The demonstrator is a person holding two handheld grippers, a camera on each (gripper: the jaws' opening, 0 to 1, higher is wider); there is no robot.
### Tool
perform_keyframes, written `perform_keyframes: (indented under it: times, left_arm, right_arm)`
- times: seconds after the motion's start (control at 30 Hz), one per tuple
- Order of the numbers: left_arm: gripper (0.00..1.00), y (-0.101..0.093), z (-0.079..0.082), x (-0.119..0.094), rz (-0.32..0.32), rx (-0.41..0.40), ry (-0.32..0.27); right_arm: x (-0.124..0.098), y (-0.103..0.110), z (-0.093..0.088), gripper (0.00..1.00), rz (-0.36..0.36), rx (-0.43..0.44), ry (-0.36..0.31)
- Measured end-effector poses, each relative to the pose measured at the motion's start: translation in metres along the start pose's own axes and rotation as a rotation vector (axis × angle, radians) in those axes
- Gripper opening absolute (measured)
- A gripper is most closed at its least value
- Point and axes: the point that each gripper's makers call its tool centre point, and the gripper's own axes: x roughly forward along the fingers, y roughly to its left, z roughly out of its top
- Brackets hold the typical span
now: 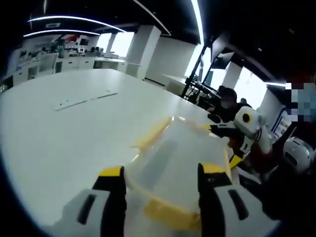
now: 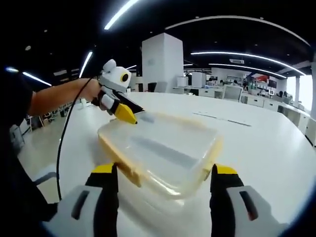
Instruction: Snap each plastic latch of the storage box into its locked position after aligning the lid with the box until every specified latch is closed and the lid sits flush.
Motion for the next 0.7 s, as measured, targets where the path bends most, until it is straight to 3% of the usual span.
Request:
perform_keyframes:
  times: [0.7]
  left_arm:
    - [0.57, 0.0004, -0.0018, 0.0006, 0.017, 0.003, -0.032]
  right_arm:
    - [0.0035, -0.0010, 0.0019, 0.67, -0.019, 0.000, -0.038]
